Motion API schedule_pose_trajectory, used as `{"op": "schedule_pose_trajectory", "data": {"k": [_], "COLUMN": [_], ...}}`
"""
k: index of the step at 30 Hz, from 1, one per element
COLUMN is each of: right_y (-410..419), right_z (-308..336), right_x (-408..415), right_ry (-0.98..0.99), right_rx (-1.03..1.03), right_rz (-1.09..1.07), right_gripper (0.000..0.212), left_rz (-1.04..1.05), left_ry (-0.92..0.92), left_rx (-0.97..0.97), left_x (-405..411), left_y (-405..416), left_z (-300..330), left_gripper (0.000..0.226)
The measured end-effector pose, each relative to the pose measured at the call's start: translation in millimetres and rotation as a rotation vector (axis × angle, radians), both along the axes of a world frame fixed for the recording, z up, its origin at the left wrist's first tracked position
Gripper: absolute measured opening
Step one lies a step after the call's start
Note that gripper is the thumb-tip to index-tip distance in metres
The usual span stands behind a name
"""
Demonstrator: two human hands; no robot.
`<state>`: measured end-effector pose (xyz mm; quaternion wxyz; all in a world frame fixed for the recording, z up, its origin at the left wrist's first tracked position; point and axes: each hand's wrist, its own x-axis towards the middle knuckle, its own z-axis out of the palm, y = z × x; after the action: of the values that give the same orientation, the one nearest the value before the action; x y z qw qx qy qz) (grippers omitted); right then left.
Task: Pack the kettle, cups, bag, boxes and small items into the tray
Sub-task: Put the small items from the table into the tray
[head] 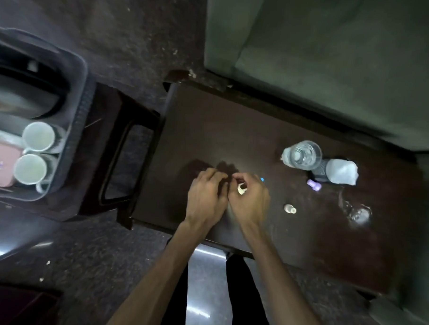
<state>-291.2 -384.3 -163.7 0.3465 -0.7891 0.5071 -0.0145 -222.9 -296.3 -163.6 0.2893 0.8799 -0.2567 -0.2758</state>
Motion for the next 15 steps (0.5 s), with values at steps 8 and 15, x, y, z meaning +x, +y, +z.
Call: {"op": "schedule_pose_trajectory", "data": {"k": [8, 15], "right_y": [-84, -122], "right_z": [-17, -43], "right_x": [-103, -157], "right_ry": [0.140, 0.212], "right_rx": [-0.102, -0.061], "right_rz": [-0.381, -0.297], "right_gripper": [0.030, 0.040], "left_rz": [-0.100, -0.094], "left_ry": [-0.013, -0.042], "left_rx": [0.206, 0.366], "left_x": [-80, -99], "left_y": [-82, -123], "left_z": [-43, -72], "left_gripper": [0.050, 0.050]}}
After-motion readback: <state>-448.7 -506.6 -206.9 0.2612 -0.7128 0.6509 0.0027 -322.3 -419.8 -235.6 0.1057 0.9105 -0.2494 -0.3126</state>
